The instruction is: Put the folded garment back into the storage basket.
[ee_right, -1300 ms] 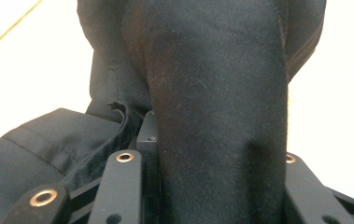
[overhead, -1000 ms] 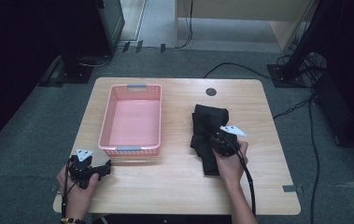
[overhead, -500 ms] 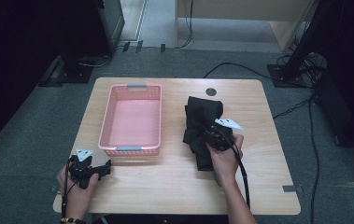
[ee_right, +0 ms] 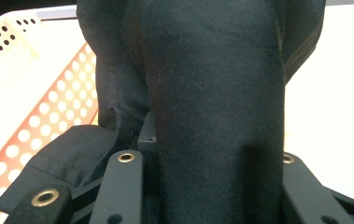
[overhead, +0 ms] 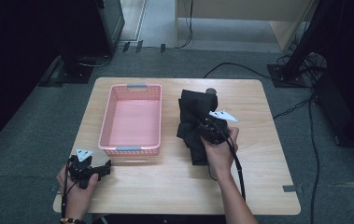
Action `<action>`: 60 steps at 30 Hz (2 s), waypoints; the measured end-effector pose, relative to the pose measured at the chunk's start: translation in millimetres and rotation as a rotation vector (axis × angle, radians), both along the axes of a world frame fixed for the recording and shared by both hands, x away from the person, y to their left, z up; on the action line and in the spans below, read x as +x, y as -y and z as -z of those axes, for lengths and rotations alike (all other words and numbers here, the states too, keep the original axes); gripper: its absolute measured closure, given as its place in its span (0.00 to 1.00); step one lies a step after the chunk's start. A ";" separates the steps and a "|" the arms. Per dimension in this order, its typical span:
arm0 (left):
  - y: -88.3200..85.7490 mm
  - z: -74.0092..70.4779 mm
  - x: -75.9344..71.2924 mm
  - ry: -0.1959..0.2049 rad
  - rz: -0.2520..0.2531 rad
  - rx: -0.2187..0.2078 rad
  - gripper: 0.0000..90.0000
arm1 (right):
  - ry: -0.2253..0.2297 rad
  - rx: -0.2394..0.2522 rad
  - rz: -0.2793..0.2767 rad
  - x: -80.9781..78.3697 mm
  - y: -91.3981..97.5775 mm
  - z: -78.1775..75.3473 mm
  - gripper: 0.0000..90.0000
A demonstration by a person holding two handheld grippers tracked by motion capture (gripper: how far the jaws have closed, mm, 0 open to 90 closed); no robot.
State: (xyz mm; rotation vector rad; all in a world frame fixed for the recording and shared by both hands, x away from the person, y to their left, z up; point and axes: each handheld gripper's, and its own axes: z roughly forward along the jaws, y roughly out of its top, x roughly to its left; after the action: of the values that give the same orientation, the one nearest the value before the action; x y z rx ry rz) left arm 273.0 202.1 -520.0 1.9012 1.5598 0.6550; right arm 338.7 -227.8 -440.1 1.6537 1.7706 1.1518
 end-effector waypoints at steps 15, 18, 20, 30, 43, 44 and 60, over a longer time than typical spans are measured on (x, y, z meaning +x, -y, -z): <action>-0.3 0.0 -0.3 0.000 0.004 -0.001 0.00 | -0.001 0.008 -0.012 10.0 -10.1 -17.4 0.71; -0.2 0.1 -0.3 0.001 0.003 -0.002 0.00 | -0.004 0.007 -0.019 13.2 -14.1 -21.6 0.71; -0.2 0.1 -0.3 0.001 0.003 -0.002 0.00 | 0.001 0.011 -0.023 14.4 -17.3 -24.7 0.71; -0.4 0.1 -0.6 0.001 0.006 -0.001 0.00 | -0.011 0.027 -0.052 19.5 -35.9 -29.2 0.71; -0.7 0.0 -0.6 0.001 0.010 0.001 0.00 | -0.011 0.046 -0.096 25.9 -66.5 -40.2 0.70; -0.8 -0.1 -0.7 0.001 0.010 0.001 0.00 | -0.010 0.046 -0.100 26.4 -69.3 -40.7 0.70; -0.8 0.0 -0.7 0.001 0.010 0.000 0.00 | -0.037 0.063 -0.140 36.3 -106.3 -45.5 0.70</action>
State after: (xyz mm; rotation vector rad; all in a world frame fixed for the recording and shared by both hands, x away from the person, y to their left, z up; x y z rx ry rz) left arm 272.3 202.9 -520.0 1.9072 1.5488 0.6519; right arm 375.0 -121.4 -394.6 1.6173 1.9183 1.2573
